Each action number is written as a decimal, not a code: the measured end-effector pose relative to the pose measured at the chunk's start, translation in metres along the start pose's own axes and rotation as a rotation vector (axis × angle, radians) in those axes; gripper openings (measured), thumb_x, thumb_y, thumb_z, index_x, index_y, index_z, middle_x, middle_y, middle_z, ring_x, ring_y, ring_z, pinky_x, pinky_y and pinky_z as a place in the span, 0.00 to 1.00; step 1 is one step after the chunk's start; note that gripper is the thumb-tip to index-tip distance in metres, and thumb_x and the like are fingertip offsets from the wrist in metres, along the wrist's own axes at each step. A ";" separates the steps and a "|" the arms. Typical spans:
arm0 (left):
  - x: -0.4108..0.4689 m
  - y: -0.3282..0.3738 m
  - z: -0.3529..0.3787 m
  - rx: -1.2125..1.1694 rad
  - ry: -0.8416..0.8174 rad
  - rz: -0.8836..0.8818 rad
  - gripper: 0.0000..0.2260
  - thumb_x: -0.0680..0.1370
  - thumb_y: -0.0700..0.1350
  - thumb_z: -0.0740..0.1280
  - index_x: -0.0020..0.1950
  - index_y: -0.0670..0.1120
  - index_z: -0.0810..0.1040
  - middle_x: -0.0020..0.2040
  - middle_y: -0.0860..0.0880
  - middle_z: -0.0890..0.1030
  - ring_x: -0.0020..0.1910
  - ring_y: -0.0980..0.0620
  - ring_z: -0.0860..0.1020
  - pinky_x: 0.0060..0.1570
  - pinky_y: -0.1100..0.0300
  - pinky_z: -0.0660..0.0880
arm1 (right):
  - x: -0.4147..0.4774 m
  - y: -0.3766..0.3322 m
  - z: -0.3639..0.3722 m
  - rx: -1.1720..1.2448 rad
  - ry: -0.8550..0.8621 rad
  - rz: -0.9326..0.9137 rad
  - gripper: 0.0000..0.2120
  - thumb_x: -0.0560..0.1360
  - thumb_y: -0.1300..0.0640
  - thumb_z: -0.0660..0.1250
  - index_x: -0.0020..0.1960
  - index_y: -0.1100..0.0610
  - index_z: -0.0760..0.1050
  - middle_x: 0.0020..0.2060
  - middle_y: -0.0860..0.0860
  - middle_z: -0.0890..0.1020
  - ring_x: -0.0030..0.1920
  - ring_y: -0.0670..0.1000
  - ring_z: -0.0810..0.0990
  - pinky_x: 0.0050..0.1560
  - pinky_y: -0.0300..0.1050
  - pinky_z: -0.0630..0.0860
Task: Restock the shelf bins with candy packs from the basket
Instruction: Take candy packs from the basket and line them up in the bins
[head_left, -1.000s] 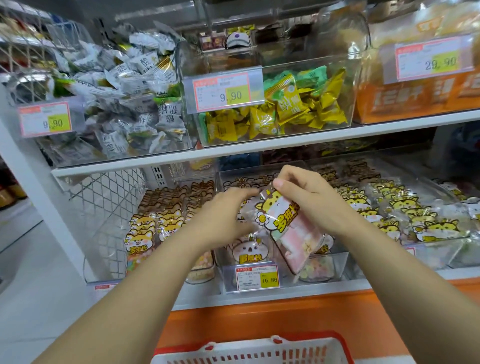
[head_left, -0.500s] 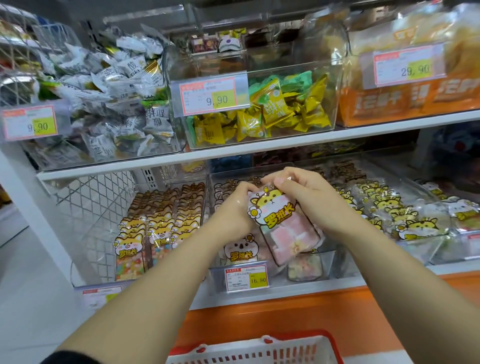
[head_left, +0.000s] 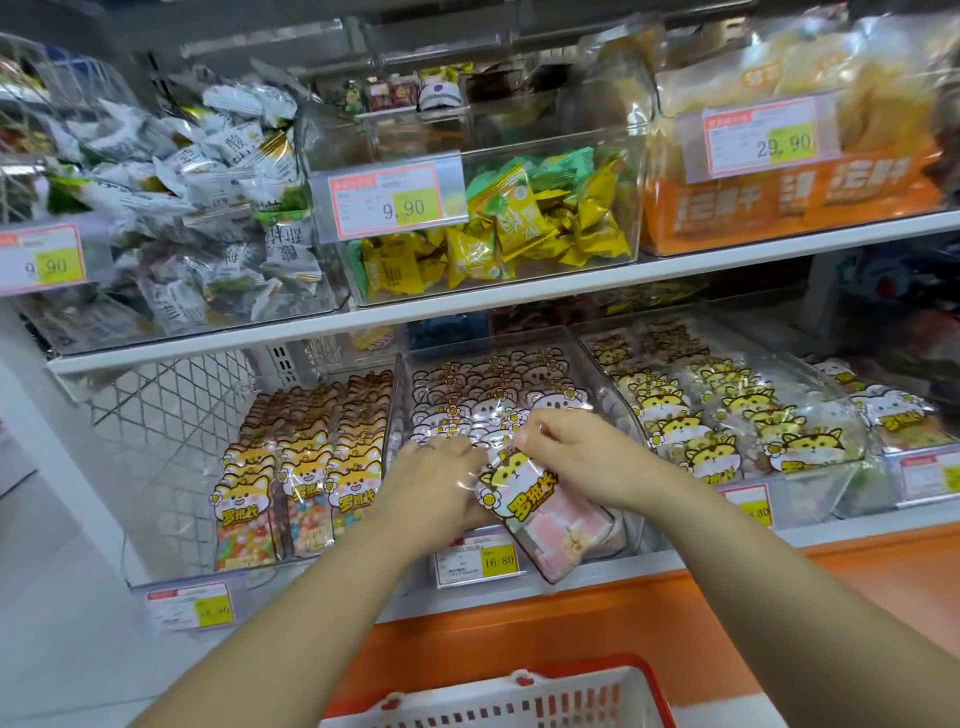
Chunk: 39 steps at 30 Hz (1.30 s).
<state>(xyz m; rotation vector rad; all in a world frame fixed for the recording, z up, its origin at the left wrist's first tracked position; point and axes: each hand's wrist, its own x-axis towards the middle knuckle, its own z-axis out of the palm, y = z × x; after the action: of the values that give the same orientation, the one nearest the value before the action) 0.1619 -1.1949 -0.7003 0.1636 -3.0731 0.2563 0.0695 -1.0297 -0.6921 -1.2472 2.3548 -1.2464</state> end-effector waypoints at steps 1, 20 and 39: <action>0.000 -0.003 -0.002 0.050 -0.055 0.015 0.25 0.77 0.66 0.64 0.65 0.50 0.73 0.61 0.50 0.74 0.62 0.47 0.73 0.58 0.53 0.66 | 0.000 -0.003 0.001 -0.005 -0.003 0.001 0.15 0.82 0.51 0.61 0.38 0.54 0.68 0.32 0.45 0.69 0.32 0.43 0.67 0.38 0.45 0.66; 0.033 0.015 -0.005 -0.002 -0.132 0.074 0.11 0.75 0.59 0.71 0.49 0.55 0.75 0.50 0.50 0.75 0.61 0.46 0.70 0.61 0.48 0.64 | -0.038 0.027 -0.076 -0.005 0.751 0.165 0.14 0.81 0.52 0.62 0.42 0.59 0.74 0.35 0.51 0.77 0.38 0.50 0.74 0.40 0.46 0.69; 0.078 0.174 -0.039 -0.096 0.043 0.397 0.08 0.82 0.48 0.61 0.53 0.52 0.80 0.52 0.49 0.84 0.53 0.45 0.79 0.60 0.52 0.69 | -0.127 0.086 -0.150 0.564 1.325 0.368 0.06 0.72 0.48 0.58 0.43 0.50 0.67 0.21 0.42 0.77 0.40 0.60 0.80 0.53 0.65 0.74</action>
<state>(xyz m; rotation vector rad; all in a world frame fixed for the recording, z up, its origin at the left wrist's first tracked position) 0.0677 -1.0258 -0.6848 -0.4529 -3.0379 0.1232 0.0214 -0.8204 -0.6885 0.3797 2.2534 -2.7835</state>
